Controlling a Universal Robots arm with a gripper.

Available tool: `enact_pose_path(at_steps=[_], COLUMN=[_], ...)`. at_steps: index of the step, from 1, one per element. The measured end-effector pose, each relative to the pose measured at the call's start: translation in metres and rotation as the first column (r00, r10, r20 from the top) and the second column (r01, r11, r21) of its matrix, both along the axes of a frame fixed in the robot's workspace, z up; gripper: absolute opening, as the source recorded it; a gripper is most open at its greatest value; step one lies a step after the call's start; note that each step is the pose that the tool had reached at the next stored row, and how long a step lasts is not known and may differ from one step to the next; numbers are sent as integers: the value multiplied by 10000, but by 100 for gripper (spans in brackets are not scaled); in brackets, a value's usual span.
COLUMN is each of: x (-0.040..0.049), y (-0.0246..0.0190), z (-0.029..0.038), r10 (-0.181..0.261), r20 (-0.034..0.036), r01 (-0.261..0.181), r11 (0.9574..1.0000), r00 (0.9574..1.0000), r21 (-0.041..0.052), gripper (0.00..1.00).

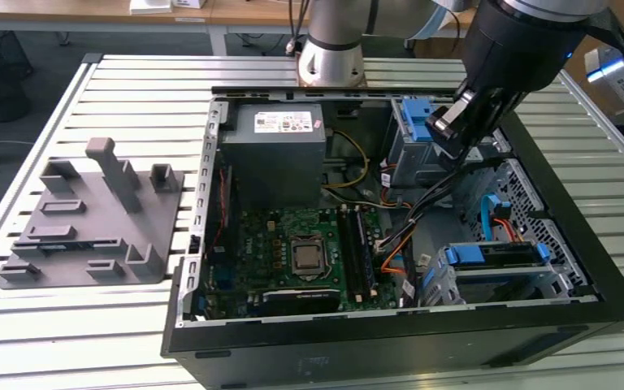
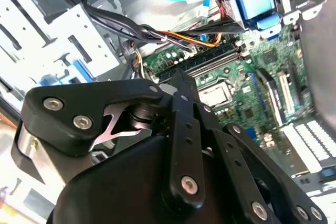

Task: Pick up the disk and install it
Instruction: 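Insert the second disk wire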

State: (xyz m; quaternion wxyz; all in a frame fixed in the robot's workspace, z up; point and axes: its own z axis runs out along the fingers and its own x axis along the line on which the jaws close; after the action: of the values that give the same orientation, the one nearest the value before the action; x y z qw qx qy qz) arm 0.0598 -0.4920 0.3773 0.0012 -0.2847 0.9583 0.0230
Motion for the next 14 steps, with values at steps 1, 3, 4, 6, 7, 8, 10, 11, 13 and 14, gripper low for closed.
enact_pose_path(at_steps=[1,3,4,6,7,8,10,11,13,14], x=[0,0,1,1,0,0,0,0,0,0], y=[0,0,0,0,0,0,0,0,0,0], z=[-3,-10,-13,-19,-22,-26,-33,-36,-40,-43], r10=[190,513,661,950,1099,1222,1429,1522,1705,1820], r20=[3,20,34,64,75,82,91,93,94,96], r01=[-190,-513,-661,-950,-1099,-1222,-1429,-1522,-1705,-1820], r11=[9998,9987,9978,9955,9939,9925,9897,9884,9854,9833], r00=[9998,9987,9978,9955,9939,9925,9897,9883,9853,9832], r21=[0,0,-1,-4,-5,-5,-7,-7,-9,-9], gripper=[11,11,11,11,11,11,11,11,11,11])
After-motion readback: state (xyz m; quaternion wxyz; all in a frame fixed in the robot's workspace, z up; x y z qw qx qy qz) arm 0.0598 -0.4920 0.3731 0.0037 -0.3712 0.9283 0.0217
